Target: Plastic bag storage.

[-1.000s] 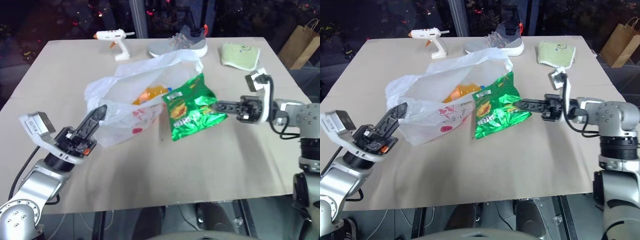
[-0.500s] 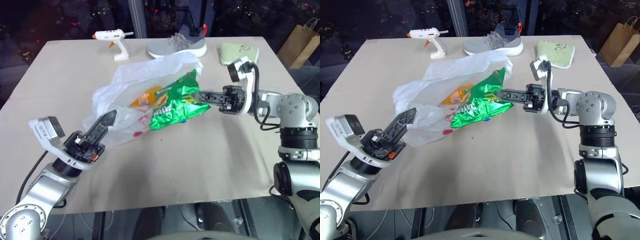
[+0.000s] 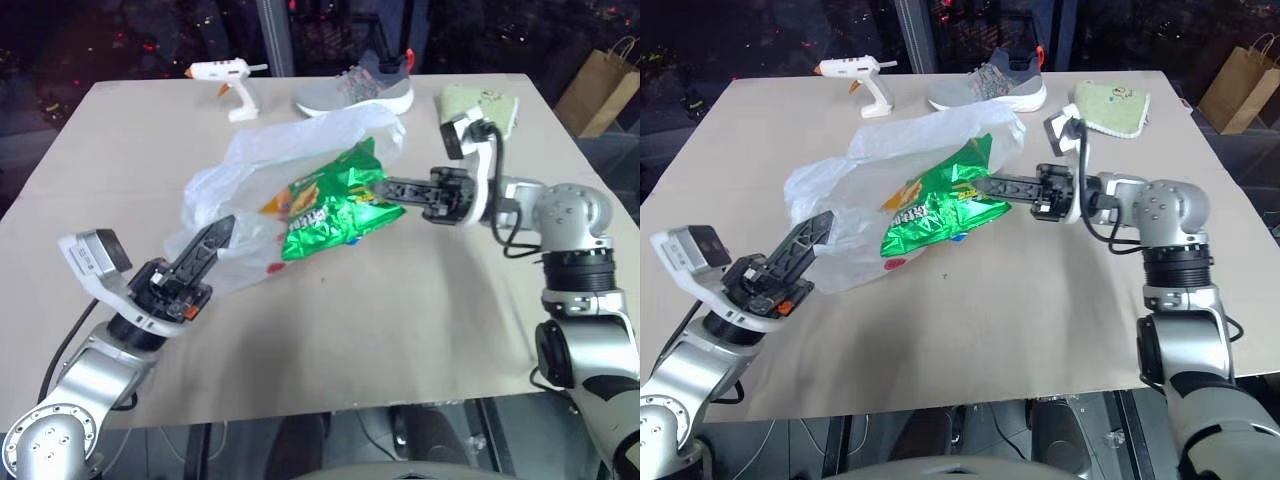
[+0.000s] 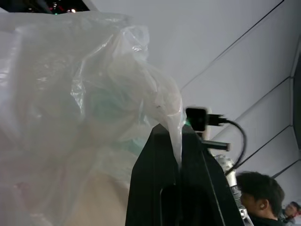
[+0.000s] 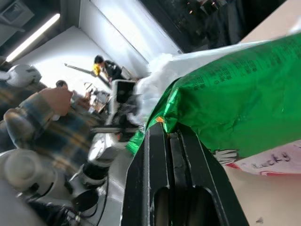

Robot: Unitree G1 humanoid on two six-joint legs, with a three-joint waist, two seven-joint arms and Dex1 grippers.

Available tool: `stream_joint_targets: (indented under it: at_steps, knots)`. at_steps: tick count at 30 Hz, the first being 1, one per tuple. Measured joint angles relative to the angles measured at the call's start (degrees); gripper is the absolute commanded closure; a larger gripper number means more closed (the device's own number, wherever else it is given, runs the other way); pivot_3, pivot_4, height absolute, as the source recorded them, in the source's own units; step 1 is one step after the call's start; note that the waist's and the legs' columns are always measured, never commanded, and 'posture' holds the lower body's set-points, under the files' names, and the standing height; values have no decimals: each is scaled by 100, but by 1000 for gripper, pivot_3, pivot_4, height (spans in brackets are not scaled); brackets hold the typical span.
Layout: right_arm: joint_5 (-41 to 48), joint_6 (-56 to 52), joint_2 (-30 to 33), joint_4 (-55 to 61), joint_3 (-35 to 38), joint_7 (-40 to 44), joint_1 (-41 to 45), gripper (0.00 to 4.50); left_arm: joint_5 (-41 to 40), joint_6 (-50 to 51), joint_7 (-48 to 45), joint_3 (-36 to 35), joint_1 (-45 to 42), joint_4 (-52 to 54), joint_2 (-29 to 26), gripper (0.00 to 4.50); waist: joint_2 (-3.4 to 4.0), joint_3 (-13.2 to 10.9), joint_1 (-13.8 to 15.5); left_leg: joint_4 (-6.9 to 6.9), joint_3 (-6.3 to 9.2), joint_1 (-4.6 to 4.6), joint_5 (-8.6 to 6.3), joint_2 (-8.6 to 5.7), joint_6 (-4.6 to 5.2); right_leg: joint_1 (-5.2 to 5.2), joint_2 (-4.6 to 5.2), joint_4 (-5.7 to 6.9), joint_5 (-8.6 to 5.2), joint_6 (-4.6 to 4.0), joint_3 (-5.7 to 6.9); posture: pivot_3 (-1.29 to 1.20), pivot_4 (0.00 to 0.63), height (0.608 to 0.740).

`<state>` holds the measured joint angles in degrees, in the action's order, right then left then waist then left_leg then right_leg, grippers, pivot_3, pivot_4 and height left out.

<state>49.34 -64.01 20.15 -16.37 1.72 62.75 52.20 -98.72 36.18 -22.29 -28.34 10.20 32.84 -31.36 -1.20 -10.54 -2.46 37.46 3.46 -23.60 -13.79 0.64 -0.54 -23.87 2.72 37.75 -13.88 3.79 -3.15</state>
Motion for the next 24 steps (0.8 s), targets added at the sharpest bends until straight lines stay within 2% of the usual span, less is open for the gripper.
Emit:
stream_joint_targets:
  at_steps: [5,11,14,19,22,24]
  knots:
    - [-685,842,-690,-1183,-296,29,468,4427,-300,137,-9,374,136,406,-52,4500,5,-3,-6,-1,1,-2,0,0,-1,-4,0,1,0,0,0,0,150,740]
    - [-1161,1312,-1623,-1918,-239,-780,1097,4427,-268,154,-27,643,169,550,-70,4500,6,-3,21,-3,7,-4,1,-1,-1,-3,-1,0,0,-2,7,0,150,740]
    - [-1258,1353,-2020,-1992,-12,-1483,1201,3701,-186,68,-16,655,101,538,-47,4500,8,-4,13,-3,6,-6,1,-2,-2,-4,0,-2,0,-1,6,0,150,740]
    - [-1348,1568,-2194,-1675,82,-1948,1264,1330,-91,-43,14,689,-18,409,33,4500,8,-4,26,-4,11,-7,1,-2,-2,-4,0,-3,0,-2,10,0,150,740]
    - [-1532,1745,-1760,-974,-276,-1522,917,52,-77,-131,61,628,-116,322,67,4500,5,-2,55,-3,12,-7,1,-4,-2,-1,3,-9,0,-1,14,0,150,740]
    - [-1646,1790,-1189,-456,-576,-1037,546,52,-77,-213,106,564,-162,180,80,4500,6,-2,60,-3,12,-8,1,-7,-2,0,7,-10,0,0,13,0,150,740]
